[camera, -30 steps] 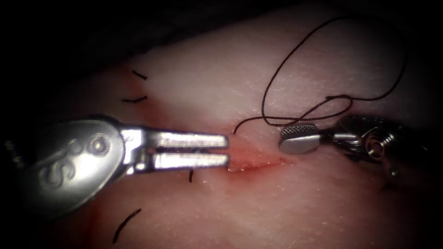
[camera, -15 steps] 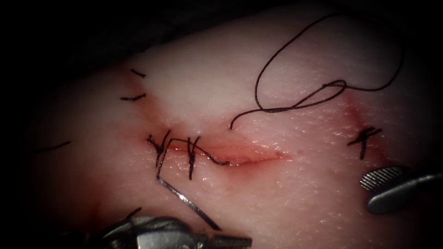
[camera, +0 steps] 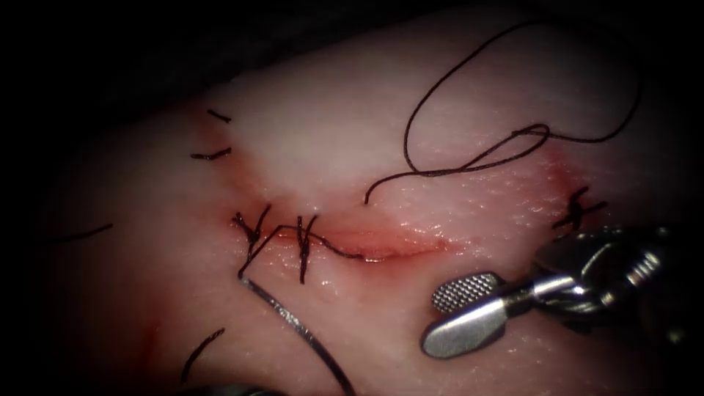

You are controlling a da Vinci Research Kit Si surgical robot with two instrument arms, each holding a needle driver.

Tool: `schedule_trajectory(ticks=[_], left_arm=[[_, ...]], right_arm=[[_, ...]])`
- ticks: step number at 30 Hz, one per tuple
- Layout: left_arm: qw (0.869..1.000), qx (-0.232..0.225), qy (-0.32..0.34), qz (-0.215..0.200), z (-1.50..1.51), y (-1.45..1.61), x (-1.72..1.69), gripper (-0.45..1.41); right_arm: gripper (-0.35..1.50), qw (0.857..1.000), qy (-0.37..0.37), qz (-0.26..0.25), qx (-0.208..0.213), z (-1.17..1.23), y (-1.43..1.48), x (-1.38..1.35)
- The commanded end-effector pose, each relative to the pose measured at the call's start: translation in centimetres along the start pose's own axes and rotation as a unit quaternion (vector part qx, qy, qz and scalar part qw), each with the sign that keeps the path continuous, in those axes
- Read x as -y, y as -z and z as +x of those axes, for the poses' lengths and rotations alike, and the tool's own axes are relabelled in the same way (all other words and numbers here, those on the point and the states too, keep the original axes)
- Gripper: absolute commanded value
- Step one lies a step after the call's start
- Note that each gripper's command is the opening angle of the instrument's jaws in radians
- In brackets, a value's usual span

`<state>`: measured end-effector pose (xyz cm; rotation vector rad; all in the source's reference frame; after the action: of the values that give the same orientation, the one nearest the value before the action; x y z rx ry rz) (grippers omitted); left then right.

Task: Wound Closure
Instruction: Pass needle to right needle driver

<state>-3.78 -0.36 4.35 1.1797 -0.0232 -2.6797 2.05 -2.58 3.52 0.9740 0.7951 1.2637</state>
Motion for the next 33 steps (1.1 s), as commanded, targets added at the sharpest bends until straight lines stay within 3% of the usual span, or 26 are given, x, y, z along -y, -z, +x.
schedule_trajectory(ticks=[1,9,12,33], left_arm=[[1.000,0.004,-0.010,0.005,0.01,-0.05,0.10,-0.45],[0.999,0.009,-0.026,0.018,0.03,-0.02,0.12,-0.45],[0.999,0.009,-0.029,0.019,0.05,-0.01,0.11,-0.45],[0.998,0.013,-0.050,0.029,0.09,0.06,0.08,-0.45]], right_arm=[[1.26,1.000,0.002,0.009,0.001,0.16,-0.25,0.10],[1.31,1.000,0.011,0.005,0.010,0.24,-0.68,0.20],[1.25,1.000,0.019,0.008,0.011,0.26,-0.82,0.21],[1.23,0.999,0.031,0.007,0.037,0.22,-1.06,0.14]])
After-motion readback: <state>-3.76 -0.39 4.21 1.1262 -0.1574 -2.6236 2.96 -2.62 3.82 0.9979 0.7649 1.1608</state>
